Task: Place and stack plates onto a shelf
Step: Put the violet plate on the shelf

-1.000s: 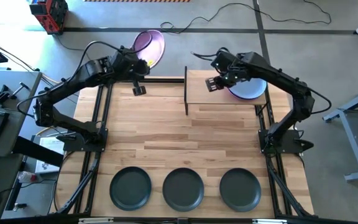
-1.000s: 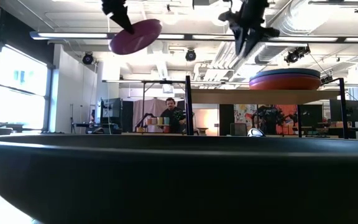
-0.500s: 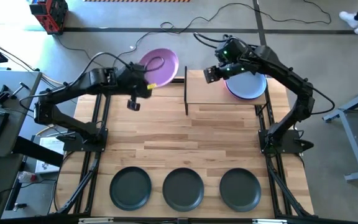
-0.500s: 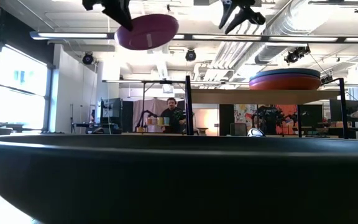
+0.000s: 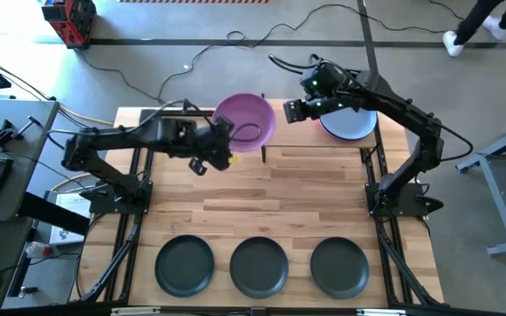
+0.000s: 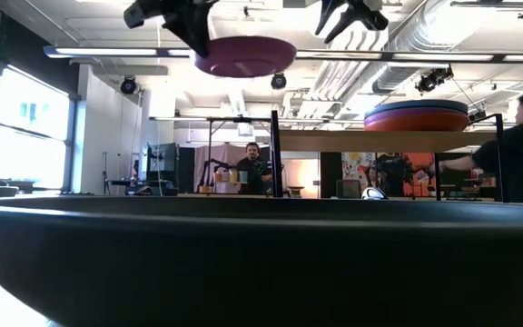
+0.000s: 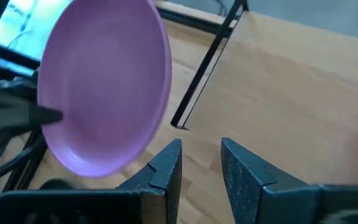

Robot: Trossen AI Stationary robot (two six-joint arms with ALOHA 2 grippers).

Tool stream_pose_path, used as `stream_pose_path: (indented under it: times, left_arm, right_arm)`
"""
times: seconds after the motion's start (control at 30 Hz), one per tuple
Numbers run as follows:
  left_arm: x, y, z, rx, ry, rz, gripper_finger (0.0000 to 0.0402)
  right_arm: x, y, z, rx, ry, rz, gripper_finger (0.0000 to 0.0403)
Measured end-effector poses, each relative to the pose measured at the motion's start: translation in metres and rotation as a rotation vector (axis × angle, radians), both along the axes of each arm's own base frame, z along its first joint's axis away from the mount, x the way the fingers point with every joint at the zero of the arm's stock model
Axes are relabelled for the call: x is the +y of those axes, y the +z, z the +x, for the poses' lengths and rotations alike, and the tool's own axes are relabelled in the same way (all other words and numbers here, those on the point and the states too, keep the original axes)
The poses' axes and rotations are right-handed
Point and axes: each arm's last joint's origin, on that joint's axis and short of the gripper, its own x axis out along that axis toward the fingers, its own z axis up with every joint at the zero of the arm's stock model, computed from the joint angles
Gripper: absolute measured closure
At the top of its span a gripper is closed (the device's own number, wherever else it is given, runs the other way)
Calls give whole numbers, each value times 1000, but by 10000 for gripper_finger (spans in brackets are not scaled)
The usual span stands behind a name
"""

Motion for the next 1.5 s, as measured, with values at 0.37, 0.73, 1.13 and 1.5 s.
stream_pose_path:
  times: [0.37,0.73,1.13,1.5]
  left_arm:
    - [-23,-14,22,-15,12,113,398]
    - [-29,-10,24,-43,-3,151,398]
    - [-30,-12,21,-3,-14,156,399]
    - [-30,-9,25,-48,-28,172,399]
  right_arm:
    - [12,-6,13,50,-58,-80,311]
    - [16,-17,28,75,-45,-61,311]
    - [12,-9,26,30,-72,-81,311]
    - [15,-15,30,50,-70,-48,311]
